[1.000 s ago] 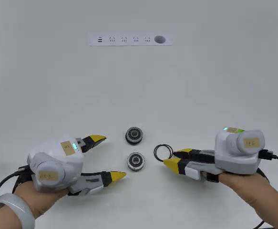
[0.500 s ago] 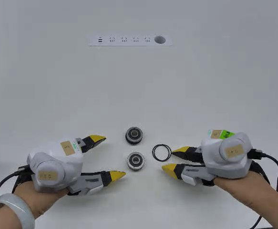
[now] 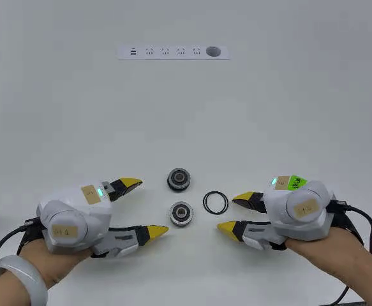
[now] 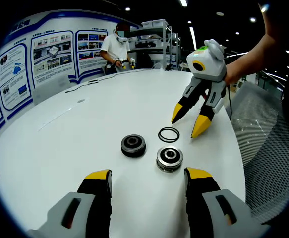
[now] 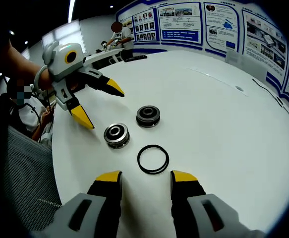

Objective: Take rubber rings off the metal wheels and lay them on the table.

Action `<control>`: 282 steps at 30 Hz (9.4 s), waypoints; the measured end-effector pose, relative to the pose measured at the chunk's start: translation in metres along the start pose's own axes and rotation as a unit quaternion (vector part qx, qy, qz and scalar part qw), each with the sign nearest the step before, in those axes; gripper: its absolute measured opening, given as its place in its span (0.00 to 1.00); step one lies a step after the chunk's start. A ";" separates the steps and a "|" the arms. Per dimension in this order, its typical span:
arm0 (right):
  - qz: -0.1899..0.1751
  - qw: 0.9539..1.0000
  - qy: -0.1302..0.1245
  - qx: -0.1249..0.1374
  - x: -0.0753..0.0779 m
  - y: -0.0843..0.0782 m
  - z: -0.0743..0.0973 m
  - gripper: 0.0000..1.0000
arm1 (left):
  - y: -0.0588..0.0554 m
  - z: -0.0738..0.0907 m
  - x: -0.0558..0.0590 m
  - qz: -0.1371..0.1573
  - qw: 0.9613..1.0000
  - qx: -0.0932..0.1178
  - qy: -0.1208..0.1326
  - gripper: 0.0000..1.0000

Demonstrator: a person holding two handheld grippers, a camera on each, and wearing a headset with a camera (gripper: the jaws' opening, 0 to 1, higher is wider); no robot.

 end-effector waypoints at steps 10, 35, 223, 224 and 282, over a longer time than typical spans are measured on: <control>-0.001 0.999 -0.002 0.043 0.000 0.005 0.003 0.63 | 0.007 -0.004 -0.003 -0.001 1.000 0.005 0.000 0.61; -0.011 0.997 0.000 0.075 -0.001 0.014 0.003 0.69 | 0.038 -0.035 -0.025 -0.032 0.999 0.012 0.001 0.45; -0.329 0.932 0.121 0.097 0.020 0.051 -0.054 0.04 | 0.032 -0.062 -0.030 -0.030 0.999 -0.019 -0.017 0.13; -0.330 0.931 0.121 0.096 0.021 0.051 -0.054 0.04 | 0.032 -0.062 -0.030 -0.029 0.999 -0.019 -0.017 0.13; -0.345 0.923 0.137 0.100 0.010 0.058 -0.054 0.02 | 0.033 -0.062 -0.030 -0.045 0.999 -0.015 -0.021 0.14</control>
Point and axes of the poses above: the centre of the closed fingertips' face, and the gripper's own axes: z roughly backward along the fingers, x roughly to its right, y roughly out of its top, the point moved 8 cm from there along z, roughly backward along the fingers, and after that the axes turned 9 degrees about -z, right-handed, at the moved point
